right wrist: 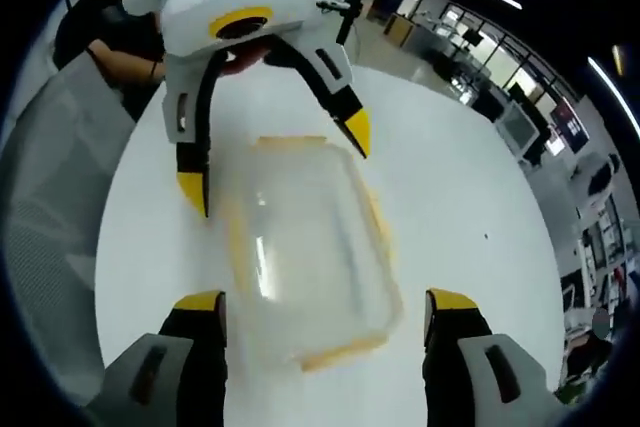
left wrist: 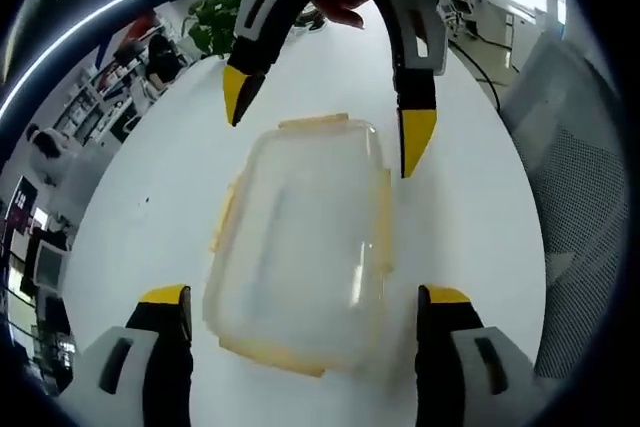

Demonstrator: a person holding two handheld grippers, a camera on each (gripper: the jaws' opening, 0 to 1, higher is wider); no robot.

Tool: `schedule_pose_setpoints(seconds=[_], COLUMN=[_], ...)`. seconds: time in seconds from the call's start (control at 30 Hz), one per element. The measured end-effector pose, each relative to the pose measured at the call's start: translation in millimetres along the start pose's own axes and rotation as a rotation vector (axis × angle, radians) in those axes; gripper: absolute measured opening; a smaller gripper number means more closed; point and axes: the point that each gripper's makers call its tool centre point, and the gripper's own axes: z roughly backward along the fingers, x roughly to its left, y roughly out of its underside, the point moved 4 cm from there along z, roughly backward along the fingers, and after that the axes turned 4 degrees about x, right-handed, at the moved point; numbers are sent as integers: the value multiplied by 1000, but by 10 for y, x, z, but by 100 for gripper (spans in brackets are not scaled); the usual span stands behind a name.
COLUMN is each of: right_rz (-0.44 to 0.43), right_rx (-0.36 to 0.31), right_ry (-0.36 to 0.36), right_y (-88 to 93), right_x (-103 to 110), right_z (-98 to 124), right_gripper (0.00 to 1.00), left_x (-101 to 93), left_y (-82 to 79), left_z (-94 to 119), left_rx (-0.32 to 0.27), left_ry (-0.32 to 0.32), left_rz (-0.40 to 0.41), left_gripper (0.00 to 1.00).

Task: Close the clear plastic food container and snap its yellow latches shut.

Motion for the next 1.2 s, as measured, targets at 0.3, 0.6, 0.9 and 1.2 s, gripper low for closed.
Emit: schedule_pose_setpoints(seconds=[0.3, 0.6, 0.9, 1.2], right_rz=[-94, -172, -232, -296], right_rx=[-48, -73, -111, -145], right_ry=[38, 73, 111, 141], right_y=[42, 124, 166, 198], right_x=[28, 111, 187, 259], right_z=[76, 136, 216, 312], right_gripper=[81, 81, 81, 80], left_x=[28, 40, -46, -139], left_y=[59, 134, 206, 272], left_z=[107, 229, 336, 450], left_rx=[-35, -88, -124, -160], left_ry=[-54, -110, -138, -165], left_rz=[85, 192, 273, 351], left_gripper=[95, 96, 97, 97])
